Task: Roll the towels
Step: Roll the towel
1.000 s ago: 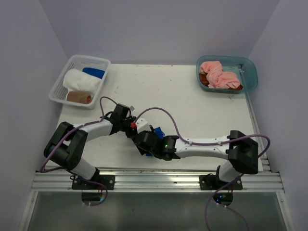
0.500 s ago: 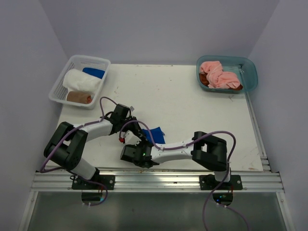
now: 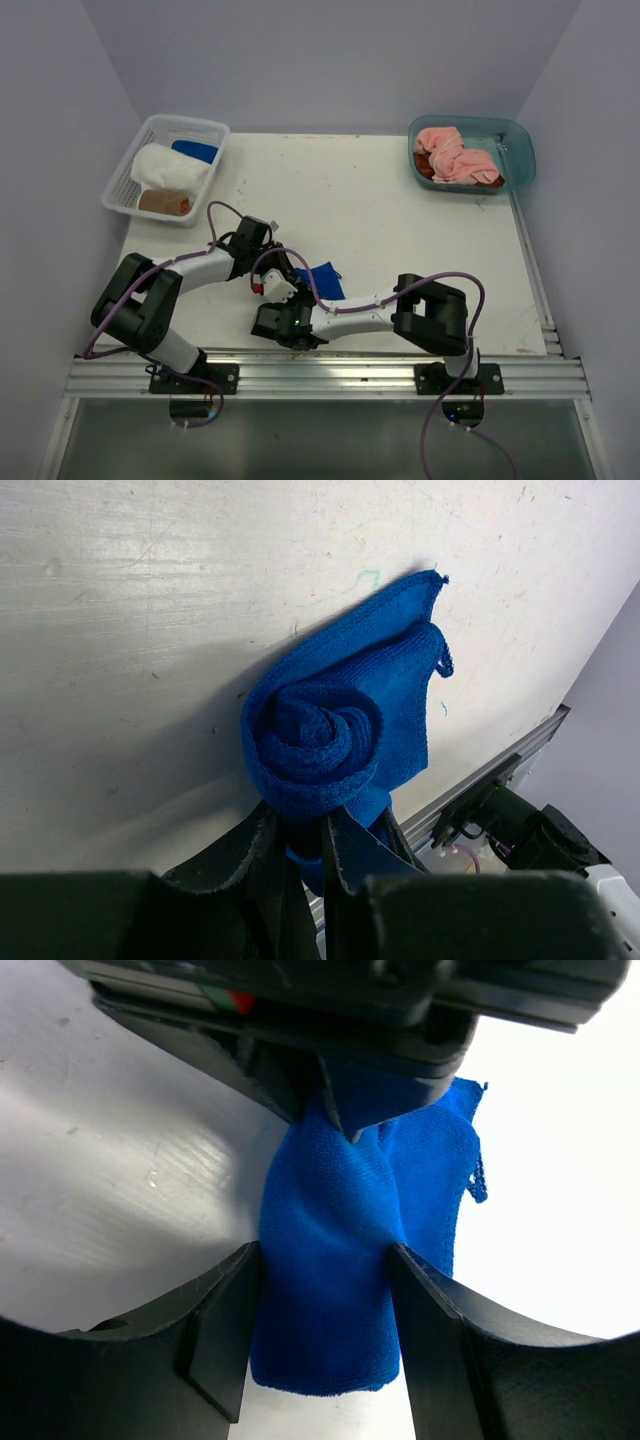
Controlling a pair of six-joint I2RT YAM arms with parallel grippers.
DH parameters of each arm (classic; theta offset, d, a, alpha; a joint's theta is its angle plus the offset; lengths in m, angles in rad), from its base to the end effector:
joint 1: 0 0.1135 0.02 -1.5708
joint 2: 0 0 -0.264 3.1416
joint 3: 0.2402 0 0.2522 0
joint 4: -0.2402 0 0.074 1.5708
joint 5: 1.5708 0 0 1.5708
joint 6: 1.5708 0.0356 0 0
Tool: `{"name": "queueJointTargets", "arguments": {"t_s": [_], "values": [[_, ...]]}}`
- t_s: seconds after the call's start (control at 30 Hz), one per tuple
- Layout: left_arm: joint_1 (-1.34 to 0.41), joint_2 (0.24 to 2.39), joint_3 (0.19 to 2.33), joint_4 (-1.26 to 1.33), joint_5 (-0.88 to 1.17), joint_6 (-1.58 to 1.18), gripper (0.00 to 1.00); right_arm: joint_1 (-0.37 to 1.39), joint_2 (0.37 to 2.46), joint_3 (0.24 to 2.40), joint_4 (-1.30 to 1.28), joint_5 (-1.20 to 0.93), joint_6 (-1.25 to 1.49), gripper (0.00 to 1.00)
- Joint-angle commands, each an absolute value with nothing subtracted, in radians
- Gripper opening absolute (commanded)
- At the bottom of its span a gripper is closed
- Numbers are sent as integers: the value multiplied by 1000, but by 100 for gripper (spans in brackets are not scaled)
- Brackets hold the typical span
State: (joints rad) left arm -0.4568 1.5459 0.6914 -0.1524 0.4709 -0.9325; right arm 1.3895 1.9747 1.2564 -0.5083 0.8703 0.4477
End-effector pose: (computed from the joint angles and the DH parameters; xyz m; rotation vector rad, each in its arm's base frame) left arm 0.2406 -0.1362 0.1427 -0.4739 2.7865 -1.0425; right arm 0.0954 0.3692 0.1490 -0.8530 2.0736 -0.3218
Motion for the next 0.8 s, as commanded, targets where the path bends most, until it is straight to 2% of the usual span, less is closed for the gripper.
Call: {"name": "queueJointTargets", "arguments": {"t_s": [0.0,0.2,0.33,0.4,0.5,0.6,0.67,0.7,0.77], "values": [[-457,1532,706,-167,463,-931,20,1390,1933,1253,-535,963,508,58],[-459,1540,718,-176,463,-925,20,1390,1965,1259,-538,957,497,63],[-457,1545,716,-175,463,-922,20,1382,1957,1235,-488,914,479,72],[-459,1543,715,-175,463,-923,20,1370,1951,1220,-474,893,477,72],[-457,1543,716,-173,465,-923,20,1361,1933,1200,-439,862,468,58],[-459,1543,718,-173,465,-923,20,1358,1927,1192,-414,830,463,40],[-459,1539,715,-175,463,-923,20,1353,1927,1192,-413,815,466,33],[-457,1537,715,-176,463,-923,20,1348,1924,1189,-407,802,469,26],[-459,1529,716,-181,462,-923,20,1338,1907,1177,-399,789,475,22]]}}
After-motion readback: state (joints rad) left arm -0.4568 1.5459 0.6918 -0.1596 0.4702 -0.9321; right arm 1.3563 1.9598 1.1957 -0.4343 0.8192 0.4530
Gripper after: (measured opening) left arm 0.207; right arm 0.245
